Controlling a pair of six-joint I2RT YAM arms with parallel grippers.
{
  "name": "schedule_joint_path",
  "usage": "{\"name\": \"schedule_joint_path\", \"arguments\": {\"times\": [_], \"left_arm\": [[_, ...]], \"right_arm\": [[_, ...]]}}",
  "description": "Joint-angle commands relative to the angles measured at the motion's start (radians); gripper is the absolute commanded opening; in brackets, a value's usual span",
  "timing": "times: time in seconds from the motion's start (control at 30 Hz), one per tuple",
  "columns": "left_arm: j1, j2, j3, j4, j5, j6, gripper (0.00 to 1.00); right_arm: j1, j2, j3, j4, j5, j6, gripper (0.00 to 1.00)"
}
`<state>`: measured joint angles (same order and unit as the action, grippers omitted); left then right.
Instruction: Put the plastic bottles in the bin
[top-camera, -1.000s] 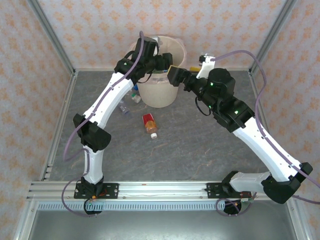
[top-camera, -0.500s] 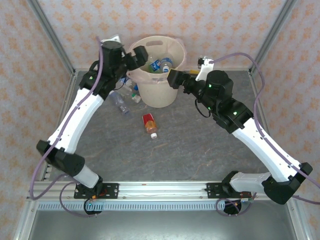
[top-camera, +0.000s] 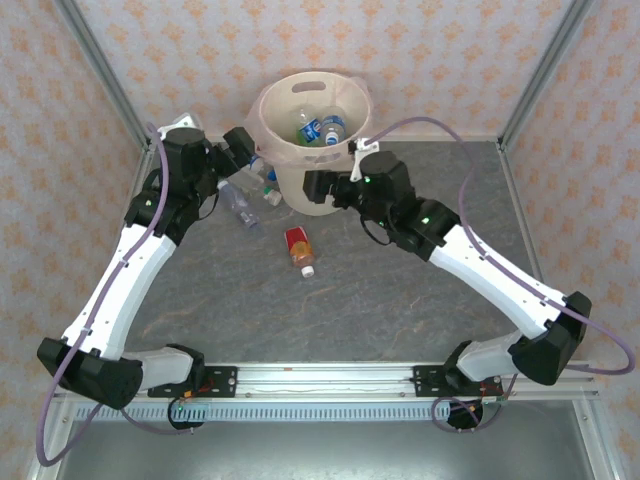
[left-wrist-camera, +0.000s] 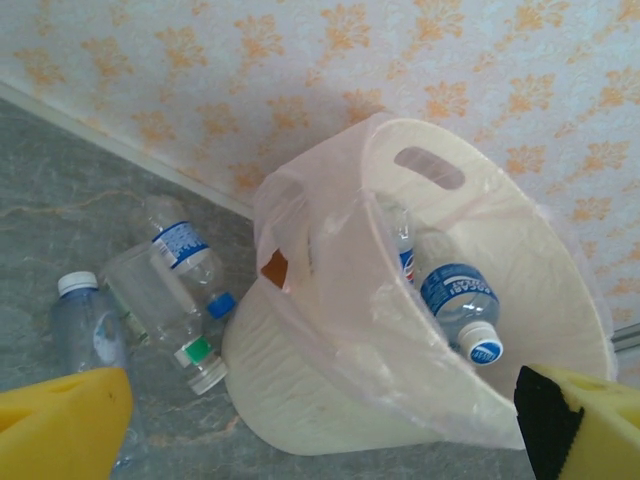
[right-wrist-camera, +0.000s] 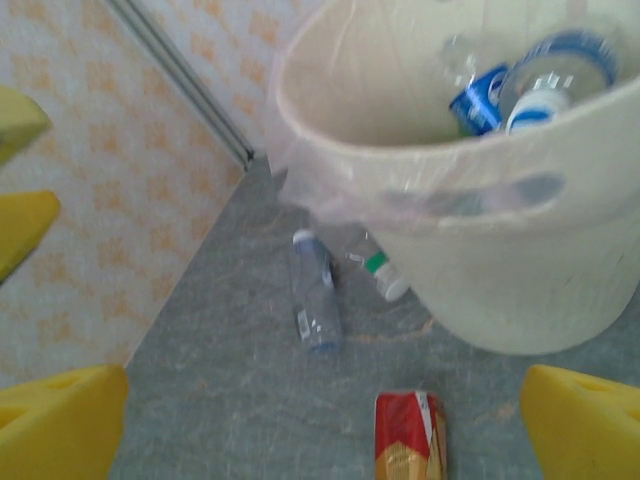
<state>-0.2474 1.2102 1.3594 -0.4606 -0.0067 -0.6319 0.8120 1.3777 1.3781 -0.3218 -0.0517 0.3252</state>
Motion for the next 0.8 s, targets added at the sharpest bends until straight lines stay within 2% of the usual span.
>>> {"name": "schedule_joint_path", "arguments": {"times": [0.0, 0.33, 0.5, 0.6, 0.77], "left_arm": [[0.016, -0.059, -0.055, -0.021, -0.021, -0.006, 0.99], [0.018, -0.155, -0.181, -0.035, 0.02, -0.008, 0.99], [0.019, -0.18, -0.224, -0.039, 0.05, -0.014, 0.99], [0.019, -0.197, -0.247, -0.042, 0.063, -0.013, 0.99], [0.019, -0.208, -0.255, -0.067, 0.06, 0.006, 0.99]], "right_arm": [[0.042, 0.034, -0.043, -0.023, 0.034, 0.052, 1.0], [0.121, 0.157, -0.136, -0.07, 0.156, 0.148, 1.0], [0.122, 0.232, -0.153, -0.078, 0.119, 0.202, 0.99], [0.124, 0.258, -0.185, -0.045, 0.079, 0.222, 0.92], [0.135, 0.295, -0.227, 0.002, 0.06, 0.231, 0.86]]}}
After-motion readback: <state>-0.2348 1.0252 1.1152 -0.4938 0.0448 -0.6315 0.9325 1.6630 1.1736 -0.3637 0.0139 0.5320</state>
